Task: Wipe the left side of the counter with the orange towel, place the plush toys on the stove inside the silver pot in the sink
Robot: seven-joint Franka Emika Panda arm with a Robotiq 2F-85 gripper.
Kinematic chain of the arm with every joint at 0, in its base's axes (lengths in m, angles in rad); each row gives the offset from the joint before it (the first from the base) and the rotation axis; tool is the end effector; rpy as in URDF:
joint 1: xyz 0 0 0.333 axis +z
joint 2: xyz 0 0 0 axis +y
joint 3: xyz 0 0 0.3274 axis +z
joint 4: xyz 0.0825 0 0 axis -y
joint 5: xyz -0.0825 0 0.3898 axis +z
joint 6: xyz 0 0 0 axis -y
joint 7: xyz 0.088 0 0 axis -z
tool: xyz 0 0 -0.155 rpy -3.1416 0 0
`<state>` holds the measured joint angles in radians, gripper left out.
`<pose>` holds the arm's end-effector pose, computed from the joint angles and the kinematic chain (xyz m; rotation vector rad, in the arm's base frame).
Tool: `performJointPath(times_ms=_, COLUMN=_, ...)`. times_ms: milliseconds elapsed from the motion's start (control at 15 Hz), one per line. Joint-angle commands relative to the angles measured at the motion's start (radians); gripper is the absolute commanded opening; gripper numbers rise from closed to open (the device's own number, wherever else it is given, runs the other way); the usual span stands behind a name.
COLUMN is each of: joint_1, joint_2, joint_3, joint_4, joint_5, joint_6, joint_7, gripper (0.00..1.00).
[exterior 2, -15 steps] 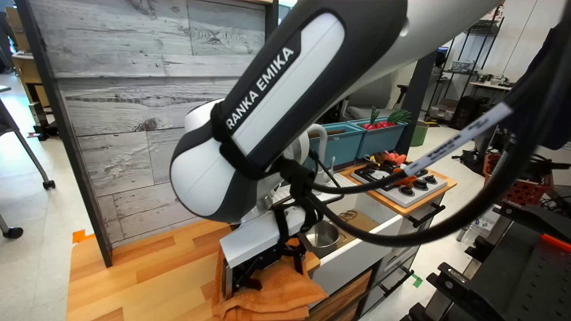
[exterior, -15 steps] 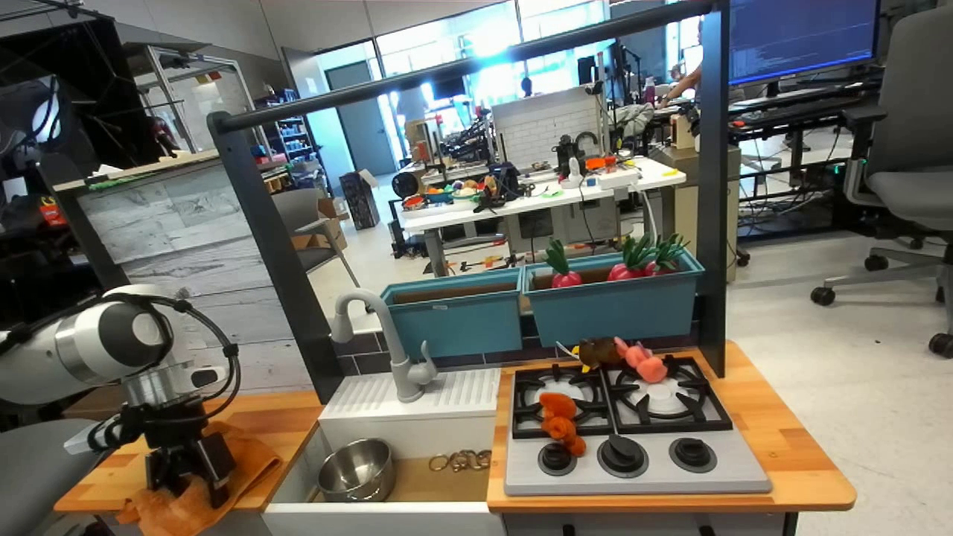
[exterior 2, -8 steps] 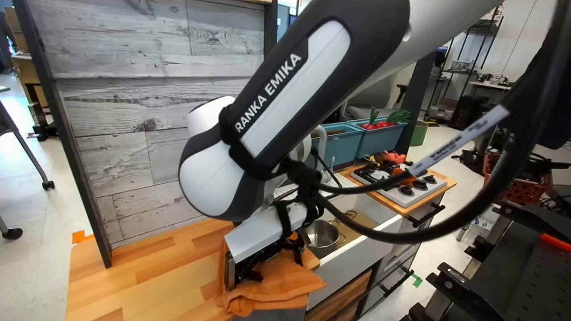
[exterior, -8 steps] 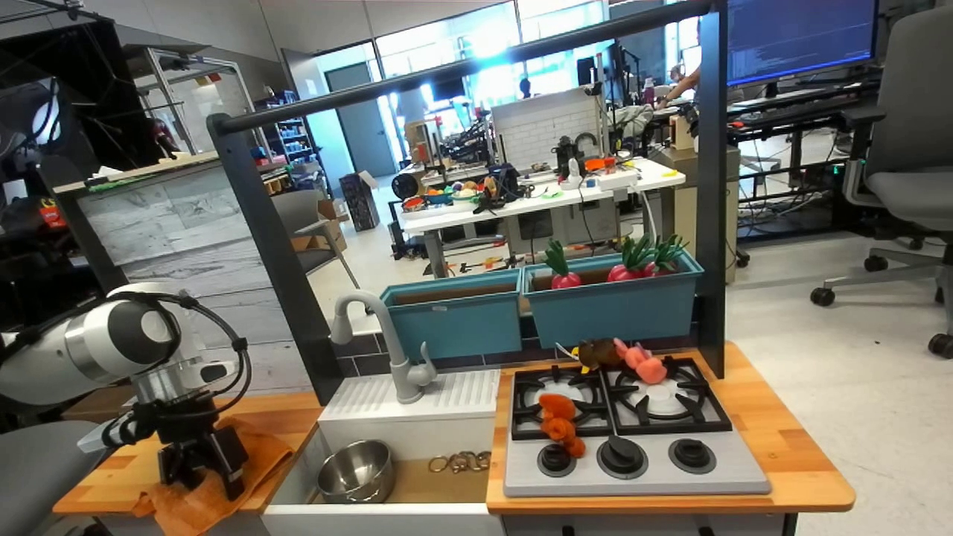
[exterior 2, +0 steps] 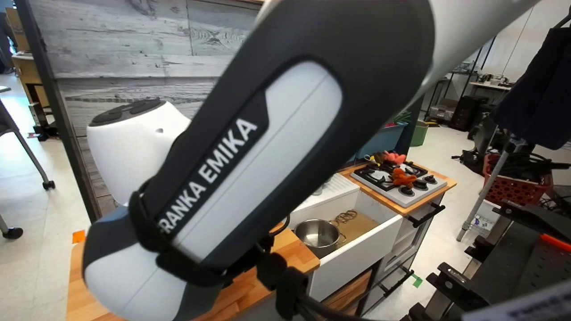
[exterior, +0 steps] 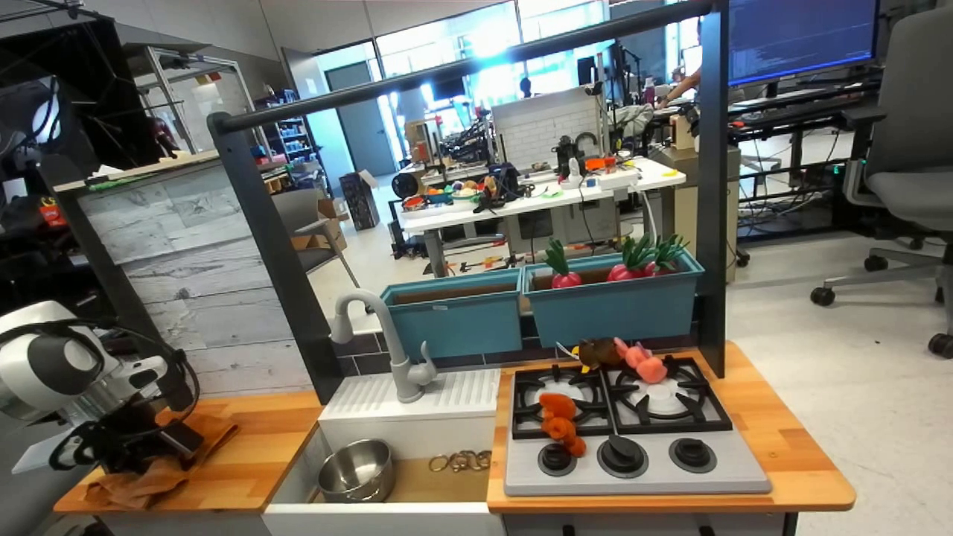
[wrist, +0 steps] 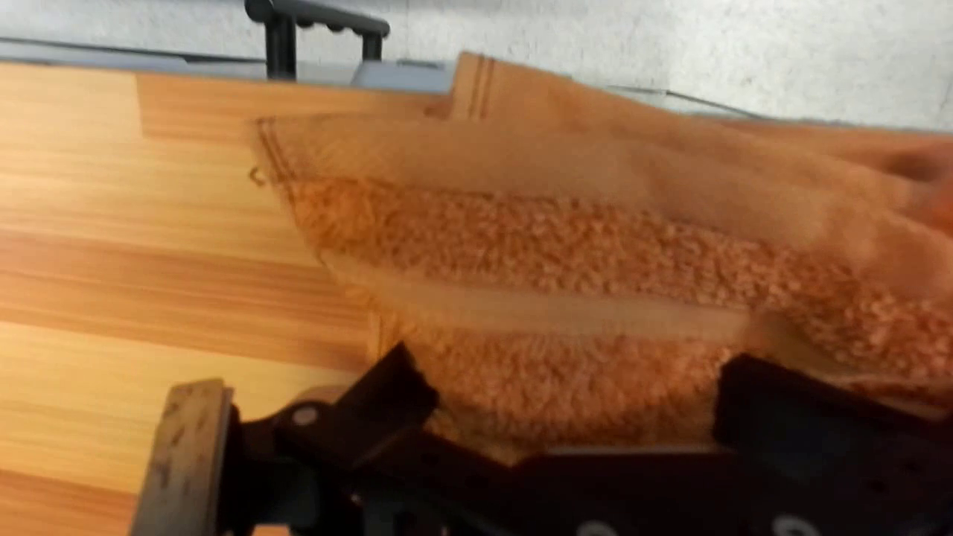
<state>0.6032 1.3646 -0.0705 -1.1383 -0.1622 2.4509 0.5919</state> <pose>0.6152 0.3686 -0.1019 2.9638 0.1826 0.0710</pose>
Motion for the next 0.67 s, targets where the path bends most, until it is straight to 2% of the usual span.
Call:
performJointPath(times_ms=0, joint_1=-0.035, joint_2=0.074, joint_3=-0.048, joint_4=0.044, joint_5=-0.009, joint_6=0.163, joint_7=0.02, gripper=1.0)
performJointPath(times_ms=333, joint_1=-0.131, joint_2=0.065, joint_3=-0.098, joint_4=0.004, joint_5=0.035, joint_6=0.17, joint_7=0.08, gripper=1.0)
performJointPath(times_ms=600, joint_1=-0.141, joint_2=0.07, joint_3=-0.07, joint_4=0.003, joint_5=0.011, joint_6=0.187, joint_7=0.048, gripper=1.0)
